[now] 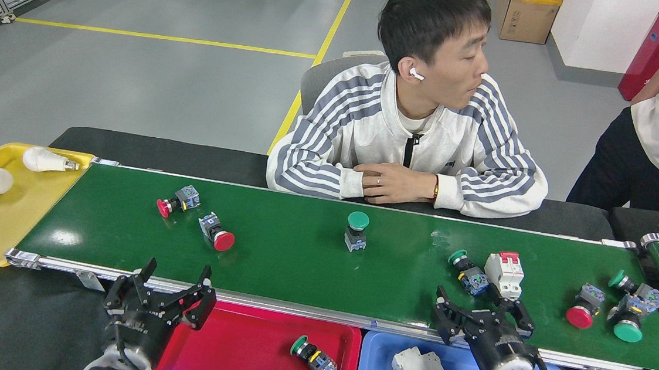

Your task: Pick switch part from conveyor to tray

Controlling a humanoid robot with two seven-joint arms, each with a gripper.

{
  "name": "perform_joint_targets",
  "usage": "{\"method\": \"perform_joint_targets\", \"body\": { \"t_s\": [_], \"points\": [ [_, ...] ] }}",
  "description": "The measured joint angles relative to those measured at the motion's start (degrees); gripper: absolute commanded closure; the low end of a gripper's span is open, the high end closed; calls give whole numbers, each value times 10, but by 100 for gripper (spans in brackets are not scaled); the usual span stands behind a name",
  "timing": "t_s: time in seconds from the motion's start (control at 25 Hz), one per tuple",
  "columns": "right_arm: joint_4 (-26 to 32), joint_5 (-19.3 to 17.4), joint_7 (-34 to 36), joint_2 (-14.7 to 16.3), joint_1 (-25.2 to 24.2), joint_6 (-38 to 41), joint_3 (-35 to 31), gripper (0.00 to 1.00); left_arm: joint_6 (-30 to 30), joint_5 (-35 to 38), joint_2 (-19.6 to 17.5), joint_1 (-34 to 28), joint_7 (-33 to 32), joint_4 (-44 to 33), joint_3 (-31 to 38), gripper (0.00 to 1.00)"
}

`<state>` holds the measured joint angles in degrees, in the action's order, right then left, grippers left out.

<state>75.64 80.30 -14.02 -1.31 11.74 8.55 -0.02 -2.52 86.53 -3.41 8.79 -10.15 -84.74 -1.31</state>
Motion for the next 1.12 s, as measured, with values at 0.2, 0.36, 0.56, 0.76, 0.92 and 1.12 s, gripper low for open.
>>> {"method": "perform_joint_targets", "body": {
  "t_s": [0.2,0.36,0.56,0.76,0.92,1.12],
  "points": [
    [-54,0,-2,0,45,-24,25,8,3,0,1,57,-1,90,0,0],
    [-62,0,-3,0,54,-27,38,73,6,-1,1,105,-1,168,0,0],
    [-59,-4,-14,6,60,-30,71,95,10,-2,1,147,-1,231,6,0],
    [6,-9,-17,5,33,20,73,98,36,-2,1,209,-3,325,26,7],
    [110,-21,-25,-6,-36,104,98,87,97,-2,3,266,2,415,23,23],
    [163,-31,-26,-14,-70,250,151,0,120,-2,2,278,19,447,26,75]
  ]
}}
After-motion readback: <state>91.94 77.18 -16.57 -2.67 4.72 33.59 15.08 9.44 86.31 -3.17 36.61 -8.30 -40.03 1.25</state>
